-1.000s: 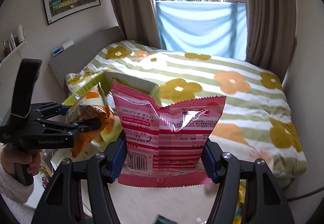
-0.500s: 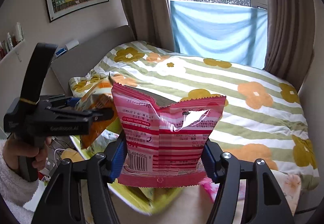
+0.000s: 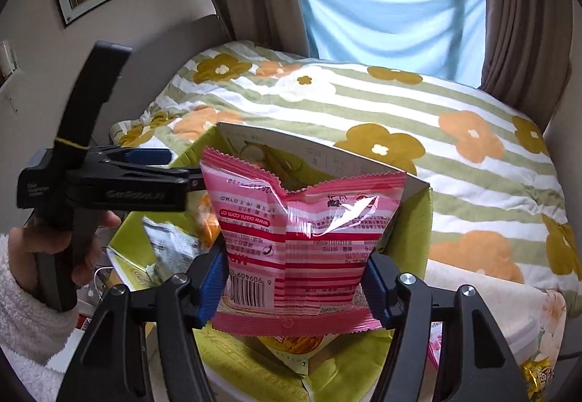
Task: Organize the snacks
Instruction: 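Carry both packs over the yellow box and open both grippers to drop them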
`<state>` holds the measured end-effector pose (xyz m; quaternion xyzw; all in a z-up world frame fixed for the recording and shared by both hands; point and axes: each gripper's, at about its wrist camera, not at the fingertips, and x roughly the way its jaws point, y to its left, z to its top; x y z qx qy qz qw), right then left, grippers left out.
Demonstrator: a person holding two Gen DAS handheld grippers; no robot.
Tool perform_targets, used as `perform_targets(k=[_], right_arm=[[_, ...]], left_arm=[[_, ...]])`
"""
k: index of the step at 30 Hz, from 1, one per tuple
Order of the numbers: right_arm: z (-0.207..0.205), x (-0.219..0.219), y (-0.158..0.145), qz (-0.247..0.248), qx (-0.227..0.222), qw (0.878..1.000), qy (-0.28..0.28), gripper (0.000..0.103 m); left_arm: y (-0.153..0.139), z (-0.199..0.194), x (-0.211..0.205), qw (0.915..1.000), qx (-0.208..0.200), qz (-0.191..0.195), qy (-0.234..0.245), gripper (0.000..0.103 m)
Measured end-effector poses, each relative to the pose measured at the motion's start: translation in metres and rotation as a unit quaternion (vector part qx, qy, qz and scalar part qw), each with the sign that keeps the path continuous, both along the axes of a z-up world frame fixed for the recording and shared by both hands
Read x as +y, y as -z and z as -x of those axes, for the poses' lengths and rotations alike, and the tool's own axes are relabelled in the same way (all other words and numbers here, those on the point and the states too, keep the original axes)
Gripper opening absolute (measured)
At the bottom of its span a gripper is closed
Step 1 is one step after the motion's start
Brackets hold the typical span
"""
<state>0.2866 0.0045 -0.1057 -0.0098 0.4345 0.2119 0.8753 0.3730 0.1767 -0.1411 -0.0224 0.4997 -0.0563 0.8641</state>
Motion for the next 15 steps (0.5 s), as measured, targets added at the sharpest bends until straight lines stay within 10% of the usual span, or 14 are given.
perform_targets(k=[15], right_arm=[[-0.032, 0.009, 0.018, -0.011, 0.040, 0.999, -0.001, 0.074]], left_arm=[[0.006, 0.034, 0.014, 0.9992, 0.007, 0.000, -0.039, 0.094]])
